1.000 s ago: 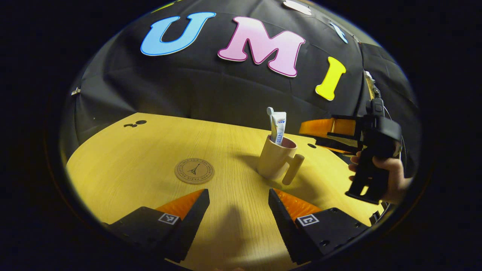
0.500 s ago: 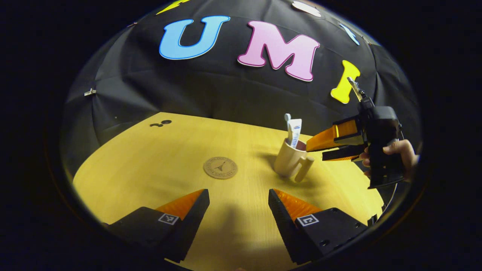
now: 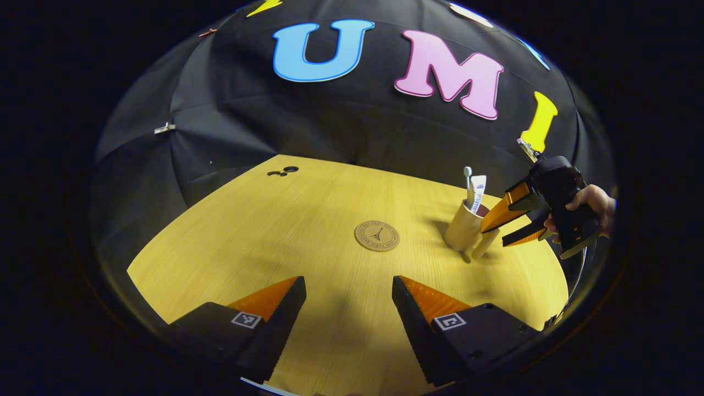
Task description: Put the toothbrush and toothpaste on the desktop into the cup, then pick up the cup and place it on the coaster on the desktop.
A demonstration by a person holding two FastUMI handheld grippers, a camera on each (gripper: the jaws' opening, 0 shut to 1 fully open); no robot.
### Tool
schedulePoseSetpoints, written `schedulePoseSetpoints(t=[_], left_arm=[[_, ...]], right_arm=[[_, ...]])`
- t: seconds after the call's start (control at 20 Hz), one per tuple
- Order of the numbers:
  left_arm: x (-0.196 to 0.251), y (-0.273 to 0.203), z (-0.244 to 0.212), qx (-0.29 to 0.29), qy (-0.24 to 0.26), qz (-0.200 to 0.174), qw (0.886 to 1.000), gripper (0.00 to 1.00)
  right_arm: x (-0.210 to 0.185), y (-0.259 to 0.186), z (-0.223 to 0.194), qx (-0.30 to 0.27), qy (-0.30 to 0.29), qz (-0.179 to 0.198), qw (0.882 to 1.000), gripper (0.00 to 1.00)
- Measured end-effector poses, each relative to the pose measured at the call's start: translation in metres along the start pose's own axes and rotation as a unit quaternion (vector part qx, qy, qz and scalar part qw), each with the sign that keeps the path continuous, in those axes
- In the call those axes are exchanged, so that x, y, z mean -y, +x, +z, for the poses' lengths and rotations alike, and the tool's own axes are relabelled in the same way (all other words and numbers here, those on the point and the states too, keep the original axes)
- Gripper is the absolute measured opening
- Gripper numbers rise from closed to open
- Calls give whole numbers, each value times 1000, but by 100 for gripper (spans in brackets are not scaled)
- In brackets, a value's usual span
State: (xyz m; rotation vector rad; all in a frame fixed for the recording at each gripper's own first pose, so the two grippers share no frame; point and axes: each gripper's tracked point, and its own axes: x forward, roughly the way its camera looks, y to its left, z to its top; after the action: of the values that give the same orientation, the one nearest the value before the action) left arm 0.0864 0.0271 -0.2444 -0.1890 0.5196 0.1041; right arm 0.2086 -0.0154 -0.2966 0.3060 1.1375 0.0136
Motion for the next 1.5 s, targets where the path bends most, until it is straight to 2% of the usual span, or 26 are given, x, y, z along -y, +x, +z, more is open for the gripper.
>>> schedulePoseSetpoints(t=[0.1, 0.3, 0.45, 0.5, 0.55, 0.85, 0.9, 0.95, 1.0, 1.15, 1.3, 1.35, 1.5], left_arm=[[-1, -3, 0, -3, -10, 2, 1000, 98], [3, -3, 2, -7, 2, 2, 1000, 98], [10, -4, 3, -14, 9, -6, 1000, 98], [12, -5, 3, -15, 11, -9, 1000, 98], [14, -4, 3, -17, 12, -12, 1000, 98], [21, -8, -12, -52, 27, -27, 998, 98], [20, -8, -14, -55, 34, -30, 997, 98], [21, -10, -15, -58, 38, -33, 997, 98], [23, -10, -14, -58, 41, -35, 997, 98], [22, -14, -14, -61, 41, -38, 997, 98], [21, -14, -16, -68, 39, -39, 996, 98], [22, -13, -15, -69, 40, -40, 996, 98], [22, -15, -15, -69, 46, -46, 996, 98]], right_arm=[[-6, 5, 2, -10, -14, -3, 1000, 98], [-15, 25, -7, -42, -15, -10, 999, 97], [-6, 41, -11, -62, -48, -39, 996, 98], [-6, 45, -10, -65, -54, -43, 996, 89], [-7, 49, -9, -68, -59, -47, 995, 98], [-12, 65, -17, -101, -79, -65, 990, 90], [-11, 66, -18, -104, -83, -68, 989, 79], [-10, 66, -21, -107, -88, -73, 988, 74], [-8, 66, -21, -109, -90, -77, 987, 63], [-5, 63, -22, -114, -88, -83, 986, 48], [-5, 61, -21, -110, -104, -87, 985, 41], [-4, 60, -23, -110, -111, -89, 984, 34], [-9, 57, -29, -113, -134, -86, 981, 32]])
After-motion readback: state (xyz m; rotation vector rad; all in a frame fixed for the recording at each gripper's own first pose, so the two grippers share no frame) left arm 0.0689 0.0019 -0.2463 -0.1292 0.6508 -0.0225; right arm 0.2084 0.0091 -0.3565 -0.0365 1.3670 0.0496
